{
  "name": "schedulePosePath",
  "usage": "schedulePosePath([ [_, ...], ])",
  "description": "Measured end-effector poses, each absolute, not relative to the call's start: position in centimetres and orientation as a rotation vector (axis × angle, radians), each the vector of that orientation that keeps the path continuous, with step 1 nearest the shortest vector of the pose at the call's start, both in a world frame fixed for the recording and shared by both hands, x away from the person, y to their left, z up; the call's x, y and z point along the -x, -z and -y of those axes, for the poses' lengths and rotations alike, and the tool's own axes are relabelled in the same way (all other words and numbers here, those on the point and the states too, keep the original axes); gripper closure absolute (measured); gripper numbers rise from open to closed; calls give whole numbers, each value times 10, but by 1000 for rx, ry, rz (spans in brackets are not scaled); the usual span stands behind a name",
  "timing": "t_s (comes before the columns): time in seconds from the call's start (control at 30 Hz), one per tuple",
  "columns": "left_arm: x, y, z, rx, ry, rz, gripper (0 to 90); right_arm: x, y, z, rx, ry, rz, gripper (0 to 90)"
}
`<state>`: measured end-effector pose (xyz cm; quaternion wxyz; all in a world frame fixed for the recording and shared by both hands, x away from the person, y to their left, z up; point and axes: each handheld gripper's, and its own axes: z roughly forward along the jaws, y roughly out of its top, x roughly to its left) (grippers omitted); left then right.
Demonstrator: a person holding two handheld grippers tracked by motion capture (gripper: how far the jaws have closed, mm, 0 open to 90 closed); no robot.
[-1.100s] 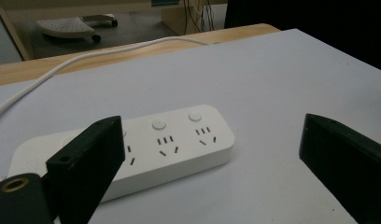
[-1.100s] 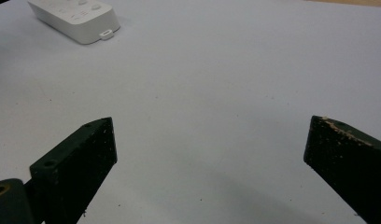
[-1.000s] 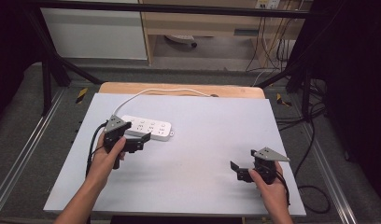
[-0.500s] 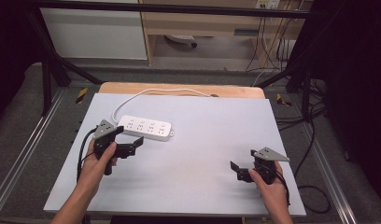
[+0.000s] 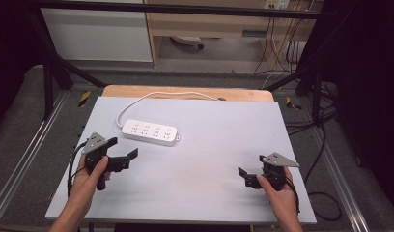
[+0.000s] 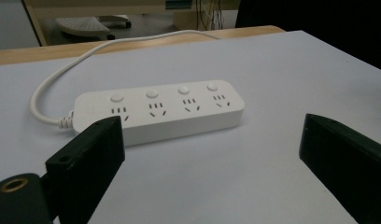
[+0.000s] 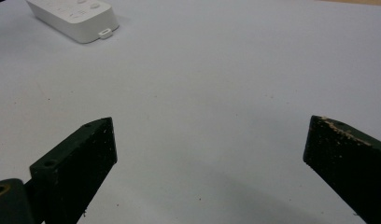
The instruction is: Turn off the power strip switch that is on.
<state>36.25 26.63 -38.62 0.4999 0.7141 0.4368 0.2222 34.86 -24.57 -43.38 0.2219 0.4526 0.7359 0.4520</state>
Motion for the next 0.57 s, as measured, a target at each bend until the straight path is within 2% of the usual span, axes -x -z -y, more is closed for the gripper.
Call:
schedulePosePath([
  [0.37, -331, 406, -292, -1730, -539, -1106, 68, -353, 440, 247, -1280, -1182, -2023, 34],
  [0.57, -322, 413, -306, -1696, -571, -1139, 61, -359, 452, 250, -1380, -1012, -2004, 41],
])
